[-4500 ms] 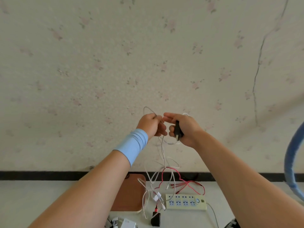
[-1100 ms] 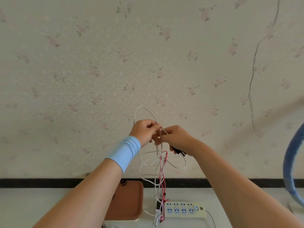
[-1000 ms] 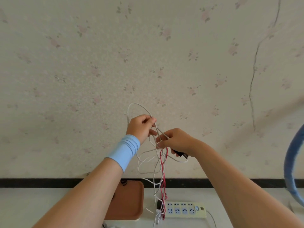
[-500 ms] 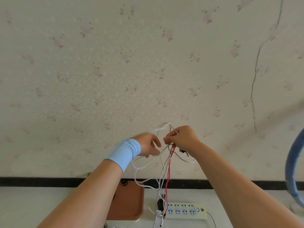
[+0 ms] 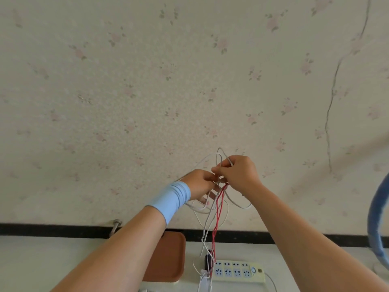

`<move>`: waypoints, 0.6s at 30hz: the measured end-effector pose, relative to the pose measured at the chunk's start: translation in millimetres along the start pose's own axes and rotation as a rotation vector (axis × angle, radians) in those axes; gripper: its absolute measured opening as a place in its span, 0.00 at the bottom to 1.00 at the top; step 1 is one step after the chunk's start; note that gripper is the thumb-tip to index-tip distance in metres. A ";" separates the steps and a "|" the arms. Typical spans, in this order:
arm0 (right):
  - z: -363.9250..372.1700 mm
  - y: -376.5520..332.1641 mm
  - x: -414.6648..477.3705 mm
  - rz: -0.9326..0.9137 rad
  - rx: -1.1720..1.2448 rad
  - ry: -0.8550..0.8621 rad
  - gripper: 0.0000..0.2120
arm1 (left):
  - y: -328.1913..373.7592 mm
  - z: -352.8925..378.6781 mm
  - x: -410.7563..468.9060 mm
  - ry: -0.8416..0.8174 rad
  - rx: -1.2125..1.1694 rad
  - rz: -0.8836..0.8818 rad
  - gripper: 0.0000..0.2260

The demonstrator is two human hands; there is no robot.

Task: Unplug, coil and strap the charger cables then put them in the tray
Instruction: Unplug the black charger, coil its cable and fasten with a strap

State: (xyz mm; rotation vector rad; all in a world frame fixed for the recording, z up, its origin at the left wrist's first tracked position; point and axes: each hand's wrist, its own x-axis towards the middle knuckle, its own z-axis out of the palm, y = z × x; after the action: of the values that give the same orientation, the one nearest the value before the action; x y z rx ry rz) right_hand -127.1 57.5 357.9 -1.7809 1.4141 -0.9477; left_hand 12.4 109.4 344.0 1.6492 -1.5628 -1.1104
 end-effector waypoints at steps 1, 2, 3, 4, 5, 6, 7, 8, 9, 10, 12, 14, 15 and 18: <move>-1.5 -1.2 -1.9 -0.012 0.017 -0.017 0.08 | 0.0 -0.2 -1.3 0.002 -0.082 -0.014 0.12; -2.9 -2.7 -3.7 -0.020 0.034 -0.042 0.07 | 0.1 -1.4 -3.1 0.006 -0.142 -0.025 0.11; -3.9 -4.0 -5.3 -0.025 0.052 -0.072 0.06 | -1.3 -2.9 -3.3 0.015 -0.180 -0.040 0.12; -5.0 -4.9 -6.6 -0.027 0.059 -0.108 0.05 | -2.0 -4.2 -4.3 0.019 -0.209 -0.059 0.13; -6.3 -5.3 -7.6 -0.030 0.050 -0.148 0.05 | -2.7 -5.5 -4.6 0.019 -0.230 -0.076 0.14; -7.7 -4.8 -8.0 -0.034 0.022 -0.192 0.07 | -2.6 -6.1 -4.6 0.017 -0.253 -0.093 0.13; -9.1 -3.5 -8.4 -0.035 -0.021 -0.245 0.09 | -2.4 -6.3 -3.8 0.020 -0.281 -0.112 0.13; -10.4 -1.8 -8.8 -0.031 -0.067 -0.299 0.12 | -2.2 -6.1 -3.6 0.030 -0.317 -0.136 0.12; -11.2 0.4 -8.7 -0.028 -0.104 -0.339 0.13 | -2.5 -5.3 -2.7 0.031 -0.350 -0.164 0.11; -11.7 2.3 -8.3 -0.027 -0.129 -0.357 0.12 | -2.1 -4.2 -2.1 0.023 -0.377 -0.193 0.11; -11.6 5.4 -6.7 -0.019 -0.142 -0.324 0.06 | -1.6 -2.7 -0.5 0.012 -0.417 -0.242 0.12; -11.0 7.3 -5.6 0.016 -0.090 -0.262 0.02 | -2.4 -6.0 1.6 0.055 -0.477 -0.281 0.12; -10.4 7.8 -5.3 0.041 -0.048 -0.230 0.02 | -4.2 -9.5 3.0 0.068 -0.524 -0.297 0.11; -7.7 9.3 -2.0 0.127 0.042 -0.137 0.08 | -7.4 -19.8 2.5 0.041 -0.711 -0.339 0.09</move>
State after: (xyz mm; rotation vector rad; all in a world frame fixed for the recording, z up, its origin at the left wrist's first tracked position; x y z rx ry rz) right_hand -138.6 57.2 353.8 -1.6715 1.3924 -0.7692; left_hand 33.3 105.6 346.5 1.4315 -0.7225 -1.5617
